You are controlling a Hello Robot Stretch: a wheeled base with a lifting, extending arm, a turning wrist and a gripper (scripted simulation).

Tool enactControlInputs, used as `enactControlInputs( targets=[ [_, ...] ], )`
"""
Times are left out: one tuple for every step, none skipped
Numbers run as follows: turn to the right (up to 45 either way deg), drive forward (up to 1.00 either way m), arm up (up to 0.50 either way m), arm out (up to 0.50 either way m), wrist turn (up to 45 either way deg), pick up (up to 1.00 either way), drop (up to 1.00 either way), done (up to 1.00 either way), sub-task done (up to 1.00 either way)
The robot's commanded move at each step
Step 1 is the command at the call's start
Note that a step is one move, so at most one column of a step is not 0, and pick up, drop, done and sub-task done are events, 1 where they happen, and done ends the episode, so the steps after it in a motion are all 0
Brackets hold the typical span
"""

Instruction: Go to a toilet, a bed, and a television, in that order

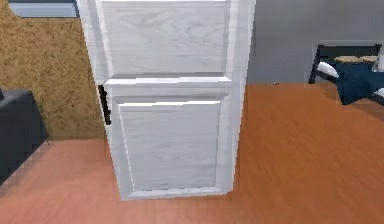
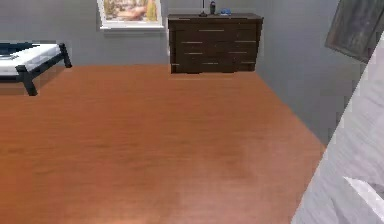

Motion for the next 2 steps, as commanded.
enactControlInputs(
  targets=[
    [-45.0,0.0,0.0,0.0,0.0,0.0,0.0,0.0,0.0],
    [-27.0,0.0,0.0,0.0,0.0,0.0,0.0,0.0,0.0]
  ],
)
